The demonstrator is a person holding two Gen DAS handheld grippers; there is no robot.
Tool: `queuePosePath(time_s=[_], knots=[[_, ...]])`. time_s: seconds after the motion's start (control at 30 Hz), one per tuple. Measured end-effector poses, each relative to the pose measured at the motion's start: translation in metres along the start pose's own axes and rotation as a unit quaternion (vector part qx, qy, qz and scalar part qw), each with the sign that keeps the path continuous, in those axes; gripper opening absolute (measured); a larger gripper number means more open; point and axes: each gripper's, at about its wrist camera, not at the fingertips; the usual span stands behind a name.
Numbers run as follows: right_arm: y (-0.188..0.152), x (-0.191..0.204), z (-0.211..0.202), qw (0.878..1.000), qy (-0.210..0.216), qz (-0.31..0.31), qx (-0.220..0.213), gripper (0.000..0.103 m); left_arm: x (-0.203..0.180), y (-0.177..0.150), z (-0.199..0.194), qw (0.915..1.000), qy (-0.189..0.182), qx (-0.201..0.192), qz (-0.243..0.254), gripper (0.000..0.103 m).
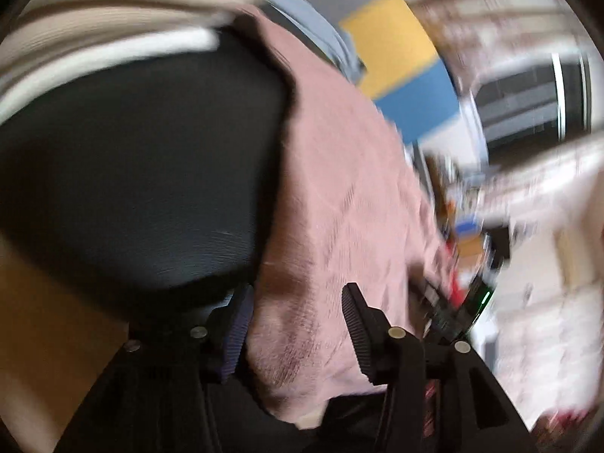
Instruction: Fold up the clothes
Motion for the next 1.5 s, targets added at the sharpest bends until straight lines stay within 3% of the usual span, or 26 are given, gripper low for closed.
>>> queuePosePath(time_s=[0.1,0.13,0.17,0.23,0.3,0.4,0.5,0.57,0.67,0.8,0.97,1.2,1.37,1.5], knots=[[0.000,0.001,0.001,1.000,-0.003,-0.002,0.000,0.103,-0.013,-0.007,0.016,0.9978,0.014,0.024,0.061,0.049],[0.000,0.001,0.001,1.000,-0.004,-0.003,0.000,0.103,-0.016,-0.007,0.016,0.9967,0.023,0.027,0.072,0.040],[0.001,0.001,0.001,1.000,-0.005,-0.003,0.002,0.103,-0.016,-0.004,0.015,0.9969,0.024,0.037,0.065,0.009],[0.006,0.002,0.002,1.000,-0.010,0.000,0.010,0.103,-0.015,0.002,0.009,0.9971,0.025,0.050,0.051,0.008],[0.011,0.000,-0.001,1.000,-0.006,0.015,0.000,0.103,-0.015,0.008,-0.011,0.9980,0.022,0.033,0.050,0.008],[0.020,-0.005,-0.010,0.999,0.003,0.046,-0.027,0.103,-0.012,0.012,-0.025,0.9957,0.069,0.031,0.054,0.008],[0.012,-0.008,0.000,0.998,0.008,0.064,0.001,0.103,-0.009,0.011,-0.016,0.9900,0.118,0.058,0.050,0.009],[0.006,-0.001,0.001,0.999,0.004,0.037,-0.002,0.103,-0.022,0.011,-0.011,0.9858,0.136,0.066,0.073,0.011],[0.006,0.007,0.006,1.000,-0.005,0.007,0.004,0.103,-0.051,0.028,-0.023,0.9874,0.118,0.035,0.099,0.017],[0.007,0.000,0.005,1.000,0.011,0.026,-0.003,0.103,-0.079,0.067,-0.026,0.9912,0.066,-0.045,0.105,0.025],[0.019,-0.017,0.003,0.996,0.042,0.077,-0.010,0.103,-0.139,0.113,0.049,0.9809,0.047,-0.054,0.181,0.026],[0.103,-0.052,0.020,0.990,0.041,0.110,-0.081,0.103,-0.212,0.173,0.147,0.9654,0.030,-0.056,0.253,0.028],[0.159,-0.105,0.074,0.980,0.076,0.173,-0.066,0.103,-0.219,0.212,0.198,0.9527,0.076,-0.077,0.284,0.028],[0.179,-0.148,0.138,0.969,0.093,0.227,-0.006,0.103,-0.185,0.226,0.220,0.9556,0.119,-0.078,0.258,0.028]])
Point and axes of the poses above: each gripper's, at about its wrist camera, not at the fingertips, and z roughly the way its jaws point, x to its left, y to its top, and after that the axes turned 6 degrees about -x, right-handed
